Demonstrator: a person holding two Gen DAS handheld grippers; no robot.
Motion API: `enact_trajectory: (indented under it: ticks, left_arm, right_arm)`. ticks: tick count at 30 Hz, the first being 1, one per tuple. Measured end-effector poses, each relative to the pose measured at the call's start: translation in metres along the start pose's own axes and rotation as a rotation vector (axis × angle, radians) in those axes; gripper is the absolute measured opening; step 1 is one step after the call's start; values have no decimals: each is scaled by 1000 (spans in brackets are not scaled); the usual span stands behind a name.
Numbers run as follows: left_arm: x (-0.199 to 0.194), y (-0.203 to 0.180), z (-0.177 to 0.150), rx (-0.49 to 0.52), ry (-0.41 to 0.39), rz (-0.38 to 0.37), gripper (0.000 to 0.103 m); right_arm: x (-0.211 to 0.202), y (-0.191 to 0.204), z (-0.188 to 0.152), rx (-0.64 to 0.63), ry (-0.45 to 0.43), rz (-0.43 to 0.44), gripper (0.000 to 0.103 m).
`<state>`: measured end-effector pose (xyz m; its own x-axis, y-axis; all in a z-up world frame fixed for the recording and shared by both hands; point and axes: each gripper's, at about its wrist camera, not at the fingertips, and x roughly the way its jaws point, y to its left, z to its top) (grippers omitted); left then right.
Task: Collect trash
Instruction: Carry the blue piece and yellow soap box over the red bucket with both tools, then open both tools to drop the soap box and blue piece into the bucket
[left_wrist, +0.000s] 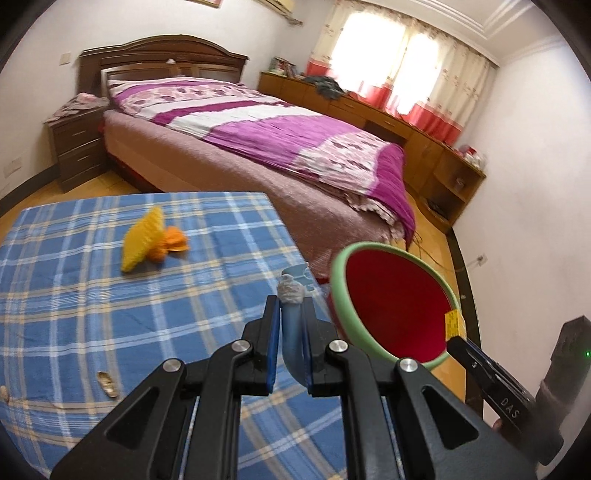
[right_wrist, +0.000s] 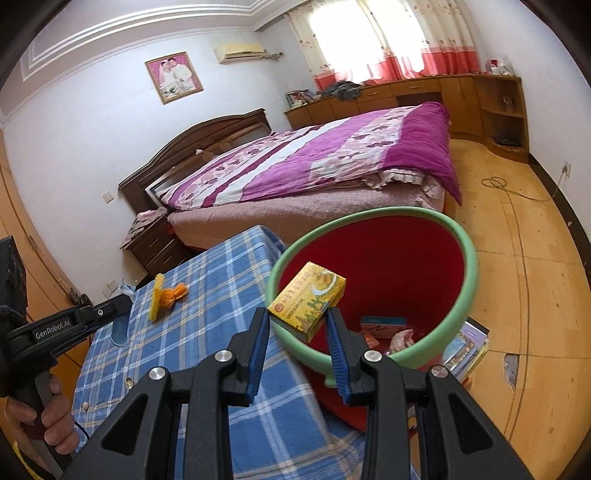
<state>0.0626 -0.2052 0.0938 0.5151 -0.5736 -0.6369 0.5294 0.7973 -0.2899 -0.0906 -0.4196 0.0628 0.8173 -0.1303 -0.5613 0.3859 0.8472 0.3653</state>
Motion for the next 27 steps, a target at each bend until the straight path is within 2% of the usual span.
enact_trajectory:
  ticks: [15,19,27]
  left_arm:
    - [67,-77,1,152,101,-117,10]
    - [89,-90,1,162,127,-146,10]
    - [118,-106,-1,198,154,-160,10]
  right_arm:
    - [11,-56,4,96,2,-74,34]
    - [16,-66,4,109,3,-98,34]
    - [26,-79,5,134,17,-109,35]
